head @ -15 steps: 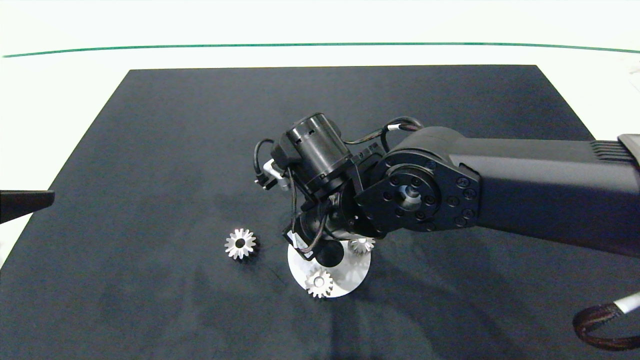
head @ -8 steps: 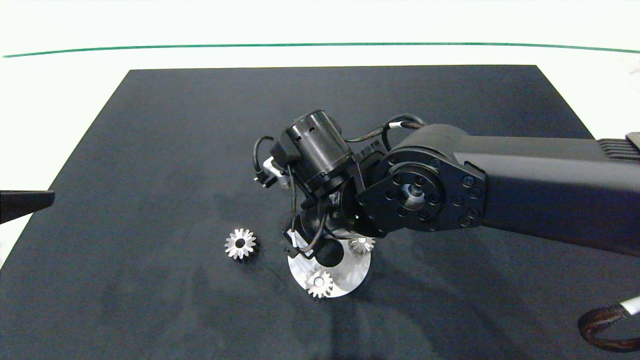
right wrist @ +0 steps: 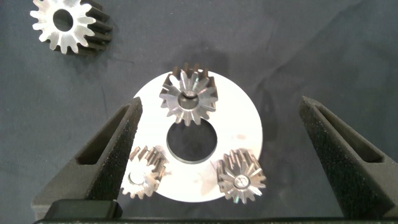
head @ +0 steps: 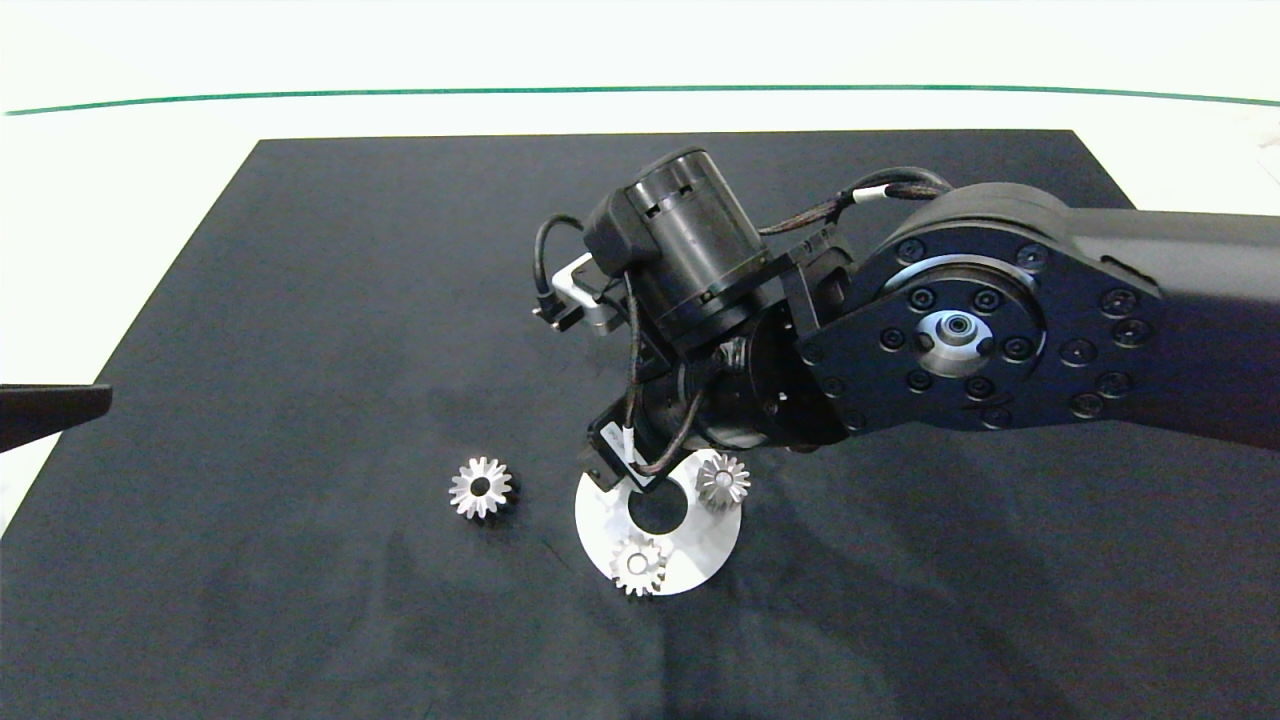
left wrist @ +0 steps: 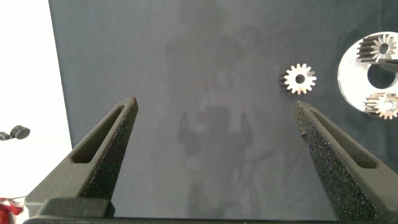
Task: Remove an incorrectly installed larger gear and replace it with the correct smaller gear
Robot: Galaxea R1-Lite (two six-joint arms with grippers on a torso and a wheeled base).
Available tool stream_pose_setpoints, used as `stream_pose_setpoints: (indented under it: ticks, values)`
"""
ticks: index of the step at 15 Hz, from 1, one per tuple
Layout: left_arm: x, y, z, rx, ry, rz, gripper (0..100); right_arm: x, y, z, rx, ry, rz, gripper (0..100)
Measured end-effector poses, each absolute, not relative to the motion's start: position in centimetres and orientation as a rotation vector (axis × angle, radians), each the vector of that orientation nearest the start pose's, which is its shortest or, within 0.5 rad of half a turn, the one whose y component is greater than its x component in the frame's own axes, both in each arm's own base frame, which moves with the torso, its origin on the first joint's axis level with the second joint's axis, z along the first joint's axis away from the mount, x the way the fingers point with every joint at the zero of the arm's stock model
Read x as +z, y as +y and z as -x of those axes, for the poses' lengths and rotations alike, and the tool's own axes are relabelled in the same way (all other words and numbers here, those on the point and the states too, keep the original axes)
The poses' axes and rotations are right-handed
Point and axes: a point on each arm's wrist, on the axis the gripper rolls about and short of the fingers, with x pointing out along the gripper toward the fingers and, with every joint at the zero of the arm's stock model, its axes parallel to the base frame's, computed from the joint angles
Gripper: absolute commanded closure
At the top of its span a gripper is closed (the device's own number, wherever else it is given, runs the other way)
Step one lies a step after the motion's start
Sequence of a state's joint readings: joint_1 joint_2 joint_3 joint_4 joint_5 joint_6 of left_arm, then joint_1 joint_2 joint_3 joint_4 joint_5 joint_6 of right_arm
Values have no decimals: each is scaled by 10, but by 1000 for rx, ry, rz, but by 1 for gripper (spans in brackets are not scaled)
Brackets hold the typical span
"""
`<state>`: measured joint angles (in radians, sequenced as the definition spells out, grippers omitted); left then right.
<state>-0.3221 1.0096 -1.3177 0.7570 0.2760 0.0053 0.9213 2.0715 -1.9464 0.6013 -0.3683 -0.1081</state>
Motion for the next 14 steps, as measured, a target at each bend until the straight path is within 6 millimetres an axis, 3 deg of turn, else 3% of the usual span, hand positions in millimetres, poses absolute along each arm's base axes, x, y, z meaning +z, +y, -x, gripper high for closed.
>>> stream_pose_setpoints:
  ticks: [6, 14]
  values:
    - [334, -19, -73, -56, 431, -141, 0, 254, 305, -260, 525, 554, 527, 0]
    - [334, -19, -73, -61, 430, -142, 0, 250, 309, -268, 517, 533, 515, 0]
